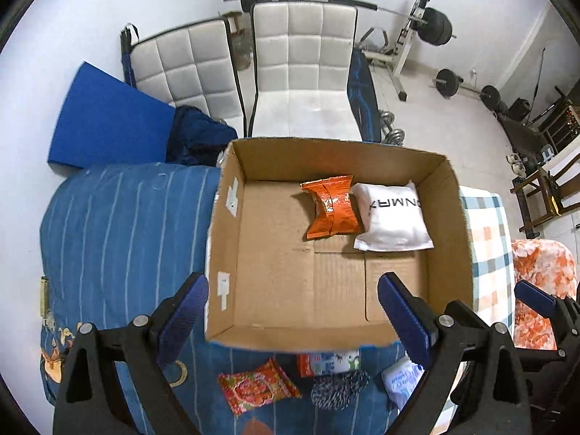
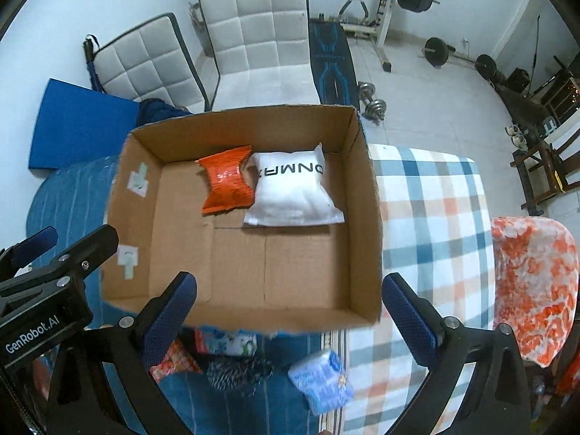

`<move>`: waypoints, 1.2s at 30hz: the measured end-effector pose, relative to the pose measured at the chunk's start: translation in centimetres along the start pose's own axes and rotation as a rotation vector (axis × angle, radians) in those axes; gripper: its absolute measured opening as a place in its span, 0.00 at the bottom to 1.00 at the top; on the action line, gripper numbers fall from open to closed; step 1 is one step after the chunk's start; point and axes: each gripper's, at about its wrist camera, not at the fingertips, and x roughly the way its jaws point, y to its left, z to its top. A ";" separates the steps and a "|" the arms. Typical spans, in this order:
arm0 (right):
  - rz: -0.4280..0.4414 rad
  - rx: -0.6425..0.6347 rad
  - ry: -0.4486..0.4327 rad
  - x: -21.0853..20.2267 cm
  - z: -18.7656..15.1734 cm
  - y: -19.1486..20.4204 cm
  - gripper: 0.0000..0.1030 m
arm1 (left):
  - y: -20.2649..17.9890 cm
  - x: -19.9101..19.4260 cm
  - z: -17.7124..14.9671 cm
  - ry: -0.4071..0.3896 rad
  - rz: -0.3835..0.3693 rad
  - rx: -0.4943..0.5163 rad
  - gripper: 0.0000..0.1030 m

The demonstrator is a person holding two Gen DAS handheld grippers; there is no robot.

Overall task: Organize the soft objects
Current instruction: 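Move both tools back toward the remaining items on the bed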

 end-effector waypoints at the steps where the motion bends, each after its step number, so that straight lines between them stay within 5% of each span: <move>1: 0.001 0.000 -0.009 -0.7 -0.4 0.1 1.00 | 0.0 -0.9 -0.4 -0.013 -0.002 0.002 0.93; 10: 0.015 0.009 -0.061 -6.0 -4.4 0.3 1.00 | 0.2 -5.9 -3.8 -0.072 -0.038 -0.011 0.93; 18: 0.006 0.027 -0.038 -6.8 -7.7 -1.2 1.00 | 0.0 -6.1 -6.6 -0.087 -0.036 0.065 0.93; 23: -0.022 0.058 0.080 -2.0 -10.5 -3.2 1.00 | -0.4 -1.0 -10.5 -0.009 0.044 0.176 0.93; 29: -0.040 0.090 0.255 6.0 -15.1 -3.6 1.00 | -0.8 9.8 -16.5 0.231 0.184 0.366 0.93; 33: -0.056 0.088 0.312 9.2 -16.8 -3.3 1.00 | 0.8 14.5 -18.1 0.323 0.234 0.383 0.93; 36: -0.063 0.087 0.332 10.8 -17.2 -2.9 1.00 | 2.2 17.0 -17.9 0.390 0.202 0.347 0.93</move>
